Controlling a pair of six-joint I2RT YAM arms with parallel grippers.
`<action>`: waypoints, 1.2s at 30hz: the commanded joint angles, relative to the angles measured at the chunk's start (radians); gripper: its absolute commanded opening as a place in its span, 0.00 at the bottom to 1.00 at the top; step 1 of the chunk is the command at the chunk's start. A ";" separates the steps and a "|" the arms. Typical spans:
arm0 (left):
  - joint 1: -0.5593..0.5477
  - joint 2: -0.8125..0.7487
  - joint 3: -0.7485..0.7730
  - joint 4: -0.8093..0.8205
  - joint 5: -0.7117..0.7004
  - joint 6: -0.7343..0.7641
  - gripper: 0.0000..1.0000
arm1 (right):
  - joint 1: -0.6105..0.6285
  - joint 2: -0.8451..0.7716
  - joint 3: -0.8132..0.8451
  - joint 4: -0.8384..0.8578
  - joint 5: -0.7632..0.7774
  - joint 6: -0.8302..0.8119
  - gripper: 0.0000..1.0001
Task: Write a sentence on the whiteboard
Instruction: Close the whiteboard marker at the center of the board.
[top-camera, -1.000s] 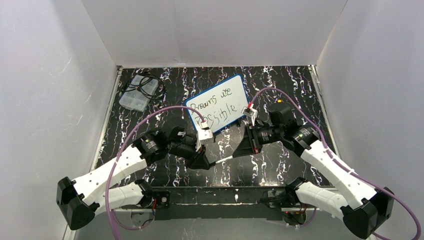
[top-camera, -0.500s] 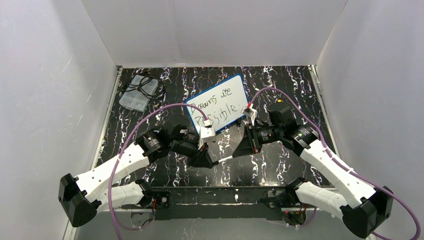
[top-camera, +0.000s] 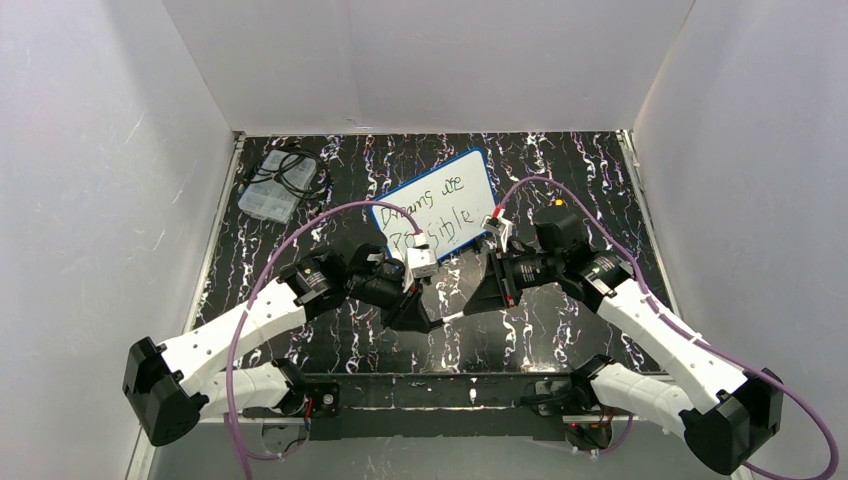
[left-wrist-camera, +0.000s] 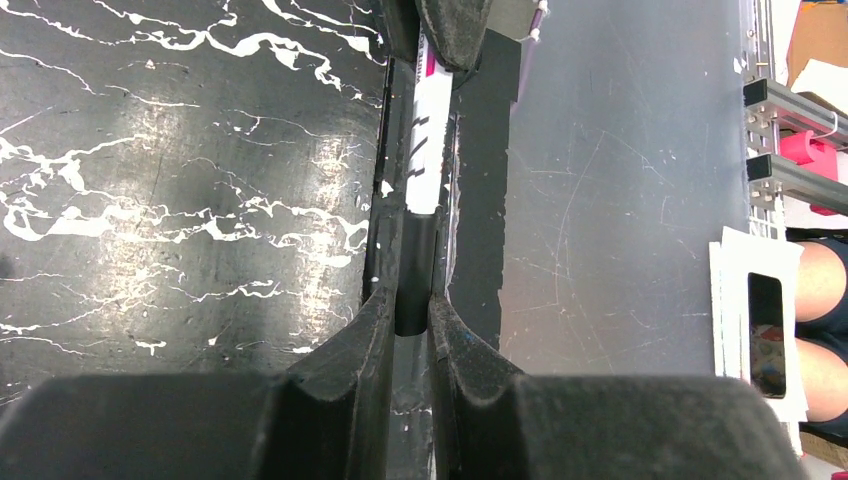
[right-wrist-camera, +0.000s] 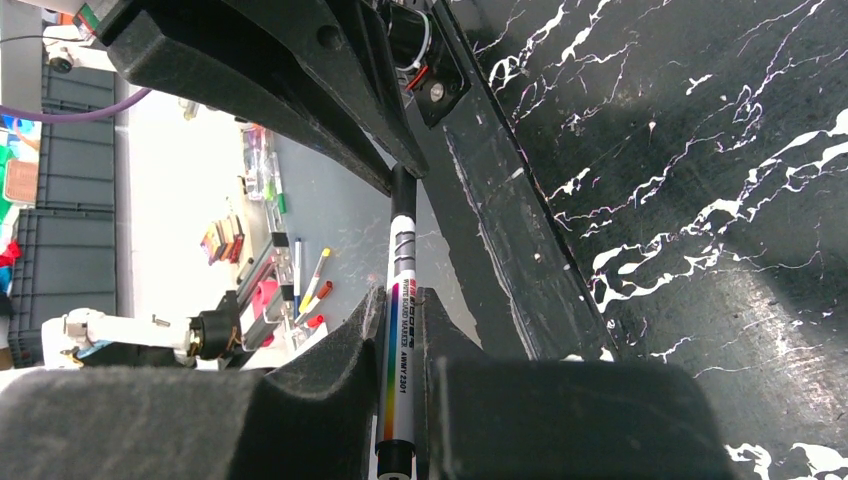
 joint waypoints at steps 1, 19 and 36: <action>0.001 0.010 0.066 0.110 0.010 -0.028 0.00 | 0.020 0.002 -0.018 0.031 -0.042 0.002 0.01; -0.007 0.029 0.069 0.296 0.001 -0.144 0.00 | 0.107 0.019 -0.065 0.139 -0.012 0.069 0.01; -0.010 0.008 0.058 0.325 -0.017 -0.157 0.00 | 0.182 0.028 -0.089 0.193 0.054 0.100 0.01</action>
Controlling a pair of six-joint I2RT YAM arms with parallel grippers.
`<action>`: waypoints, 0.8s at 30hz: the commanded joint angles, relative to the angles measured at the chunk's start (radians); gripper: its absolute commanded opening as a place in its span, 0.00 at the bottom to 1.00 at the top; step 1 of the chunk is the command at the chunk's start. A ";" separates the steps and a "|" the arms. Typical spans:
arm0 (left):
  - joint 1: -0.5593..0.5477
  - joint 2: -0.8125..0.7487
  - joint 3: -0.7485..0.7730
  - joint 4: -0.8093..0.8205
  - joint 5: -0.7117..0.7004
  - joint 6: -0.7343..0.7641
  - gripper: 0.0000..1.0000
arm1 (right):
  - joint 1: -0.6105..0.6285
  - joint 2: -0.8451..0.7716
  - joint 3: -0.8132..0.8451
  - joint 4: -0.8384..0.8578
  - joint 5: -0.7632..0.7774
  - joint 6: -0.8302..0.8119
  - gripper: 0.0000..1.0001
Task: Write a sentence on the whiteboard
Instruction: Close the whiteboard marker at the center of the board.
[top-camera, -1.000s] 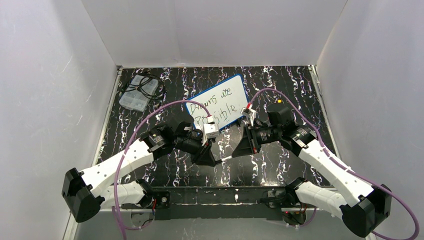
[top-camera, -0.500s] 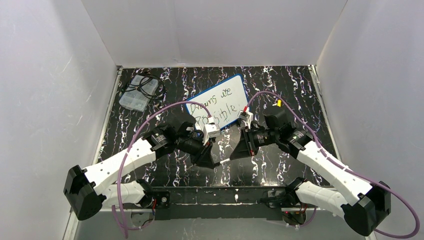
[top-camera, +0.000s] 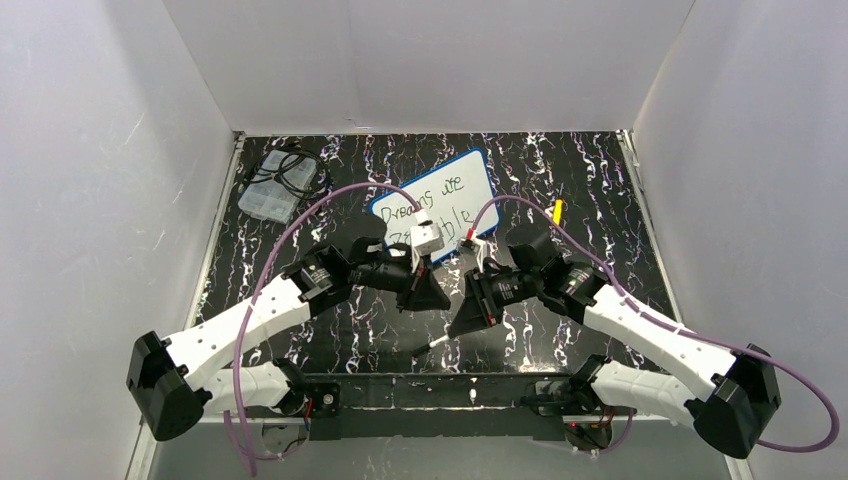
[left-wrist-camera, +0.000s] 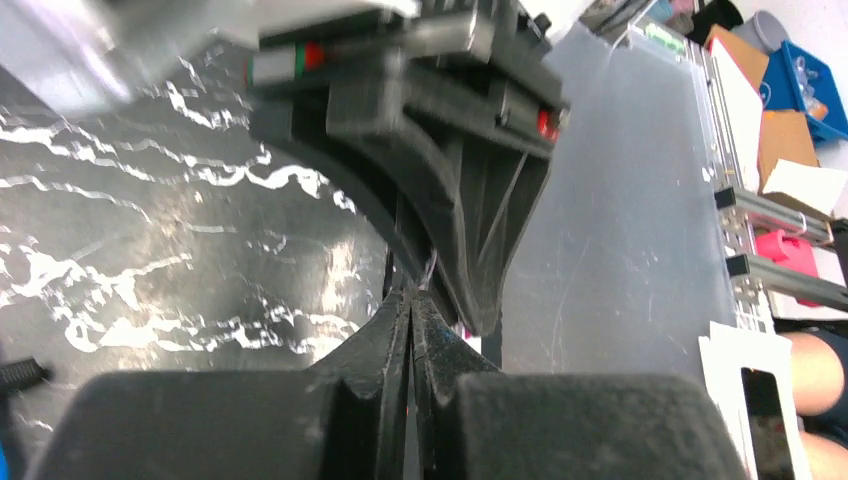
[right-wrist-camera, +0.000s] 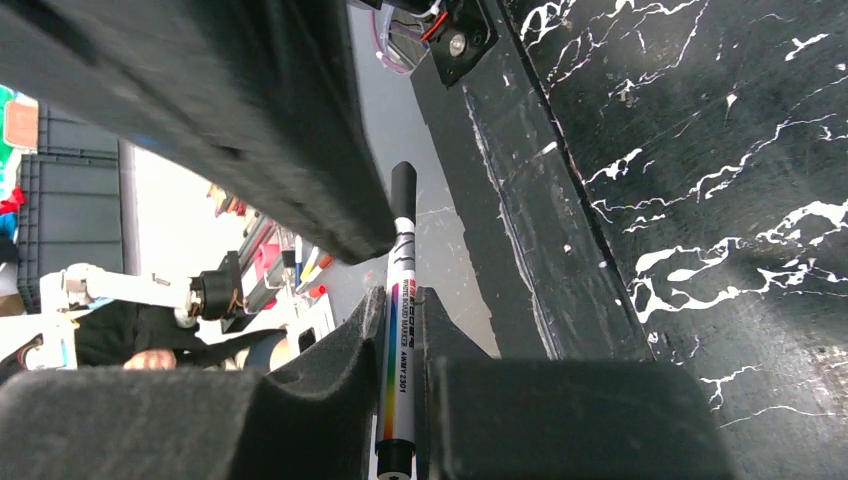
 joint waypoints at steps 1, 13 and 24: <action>0.003 -0.041 0.043 0.062 -0.012 0.036 0.00 | 0.013 -0.015 -0.001 0.036 -0.009 0.011 0.01; 0.008 -0.230 -0.038 -0.156 -0.093 0.084 0.55 | 0.007 -0.082 0.025 0.012 0.111 -0.012 0.01; 0.011 -0.179 -0.073 -0.337 0.074 0.124 0.73 | -0.003 -0.089 0.055 0.058 0.027 0.021 0.01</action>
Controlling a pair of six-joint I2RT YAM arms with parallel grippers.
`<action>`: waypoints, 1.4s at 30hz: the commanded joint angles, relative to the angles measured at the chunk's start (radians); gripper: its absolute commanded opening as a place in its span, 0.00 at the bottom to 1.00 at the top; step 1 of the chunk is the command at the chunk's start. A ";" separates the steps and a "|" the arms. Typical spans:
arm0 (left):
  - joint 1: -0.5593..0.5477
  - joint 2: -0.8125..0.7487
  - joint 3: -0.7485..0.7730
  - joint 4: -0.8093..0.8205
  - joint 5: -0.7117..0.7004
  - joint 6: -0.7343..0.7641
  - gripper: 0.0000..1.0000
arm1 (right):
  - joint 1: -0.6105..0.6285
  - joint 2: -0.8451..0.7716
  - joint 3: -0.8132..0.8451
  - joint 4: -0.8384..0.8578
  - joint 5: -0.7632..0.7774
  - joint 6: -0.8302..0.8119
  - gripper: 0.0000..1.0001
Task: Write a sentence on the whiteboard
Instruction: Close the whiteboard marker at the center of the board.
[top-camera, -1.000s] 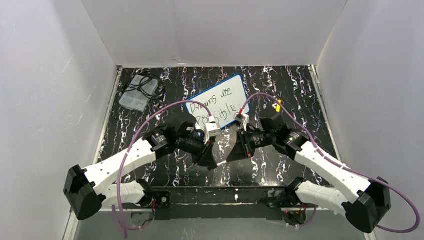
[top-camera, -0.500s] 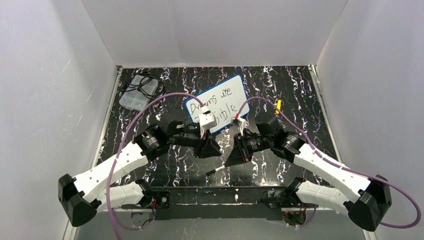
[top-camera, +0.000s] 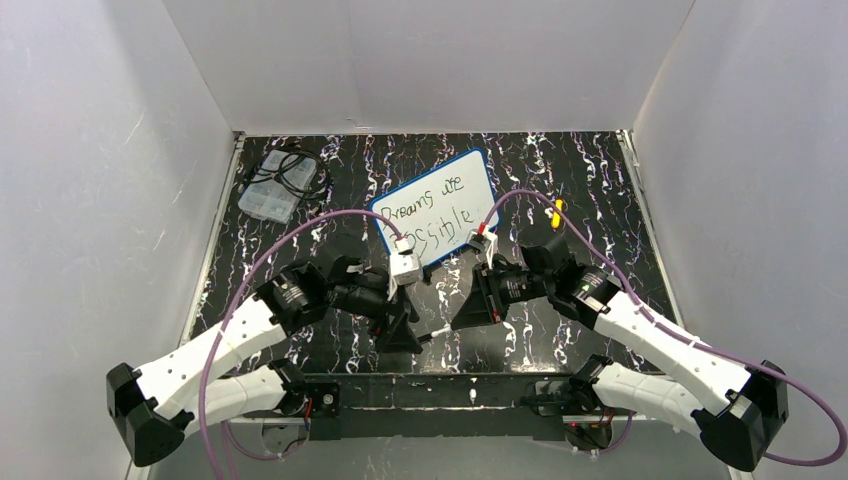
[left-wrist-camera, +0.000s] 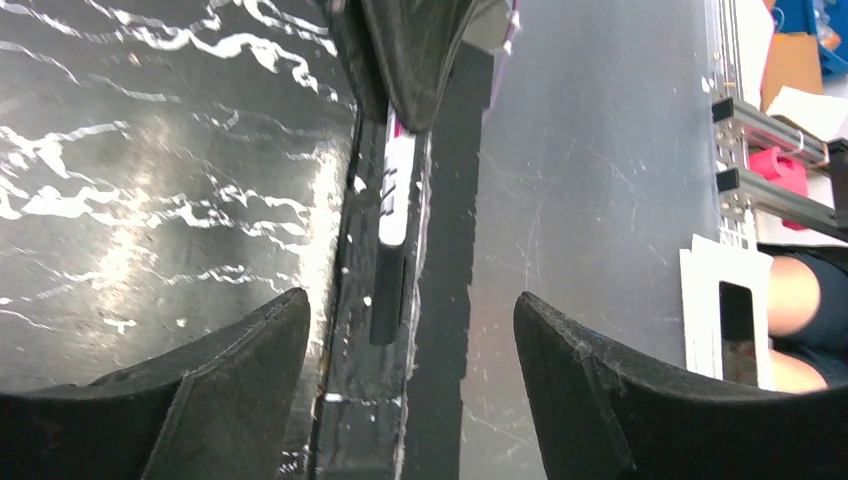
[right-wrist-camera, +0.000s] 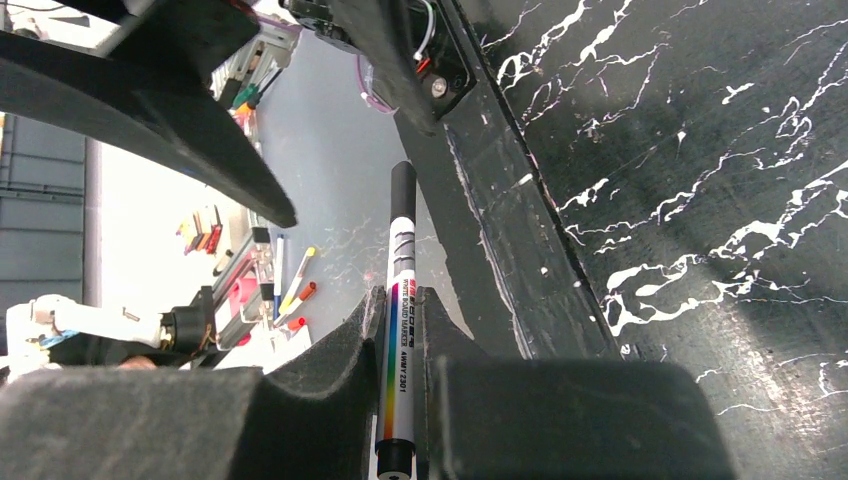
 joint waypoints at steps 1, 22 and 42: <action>0.004 0.030 -0.014 -0.087 0.087 0.026 0.73 | -0.003 -0.012 0.062 0.056 -0.050 0.018 0.01; -0.005 0.089 -0.011 -0.080 0.205 0.089 0.00 | -0.003 0.001 0.063 0.056 -0.082 0.019 0.01; -0.005 0.096 0.015 0.100 0.188 0.038 0.00 | 0.035 0.020 -0.005 0.127 -0.090 0.072 0.01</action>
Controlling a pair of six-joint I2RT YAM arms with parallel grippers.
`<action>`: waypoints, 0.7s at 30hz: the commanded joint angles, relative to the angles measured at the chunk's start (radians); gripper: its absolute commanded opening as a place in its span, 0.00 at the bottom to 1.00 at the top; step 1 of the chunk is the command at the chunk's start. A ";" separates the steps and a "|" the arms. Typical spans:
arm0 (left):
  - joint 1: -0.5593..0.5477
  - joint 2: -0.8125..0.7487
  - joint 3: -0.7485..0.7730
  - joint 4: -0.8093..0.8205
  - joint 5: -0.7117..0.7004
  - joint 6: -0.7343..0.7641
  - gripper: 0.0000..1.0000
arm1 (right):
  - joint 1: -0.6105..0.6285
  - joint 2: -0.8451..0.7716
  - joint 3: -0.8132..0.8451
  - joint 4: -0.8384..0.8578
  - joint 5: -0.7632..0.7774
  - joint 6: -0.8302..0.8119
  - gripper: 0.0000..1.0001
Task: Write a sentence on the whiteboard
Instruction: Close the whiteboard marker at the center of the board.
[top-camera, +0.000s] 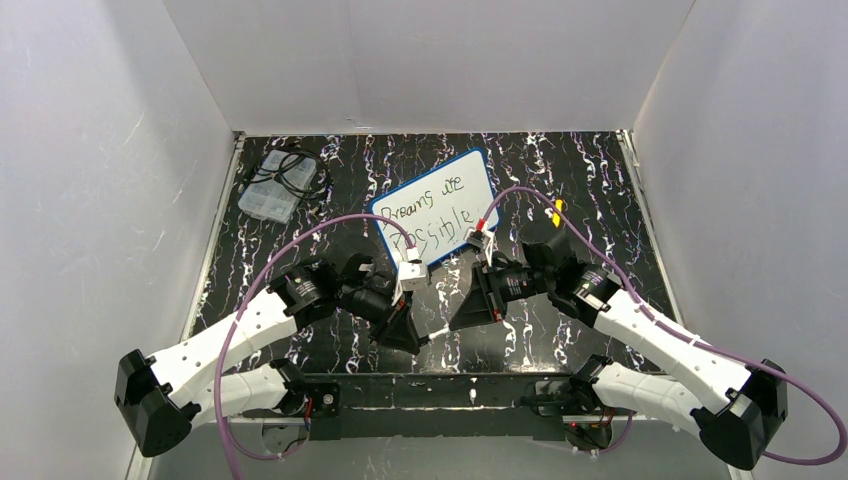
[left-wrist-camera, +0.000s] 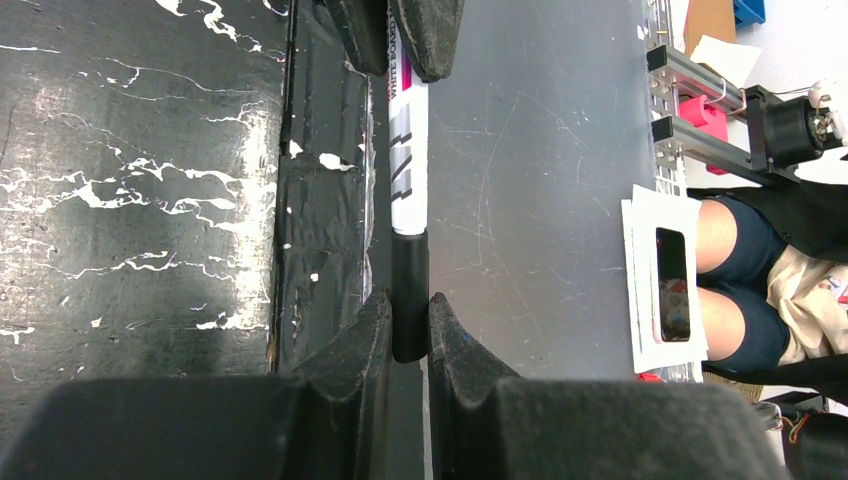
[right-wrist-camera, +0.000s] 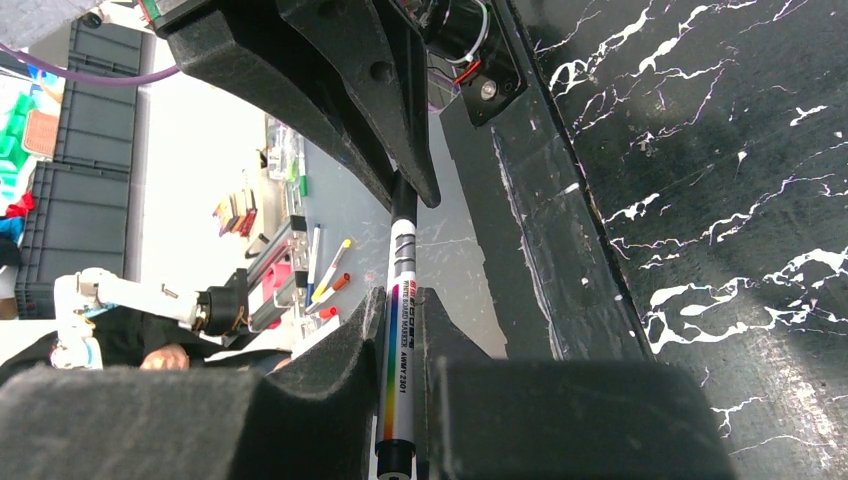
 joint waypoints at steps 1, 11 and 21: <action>-0.005 0.007 0.029 0.165 0.037 -0.001 0.00 | 0.037 0.009 -0.031 0.090 0.003 0.031 0.01; -0.006 0.016 0.034 0.232 0.038 -0.042 0.00 | 0.078 0.026 -0.047 0.134 0.026 0.053 0.01; -0.006 0.003 0.026 0.304 0.009 -0.070 0.00 | 0.107 0.030 -0.068 0.173 0.047 0.078 0.01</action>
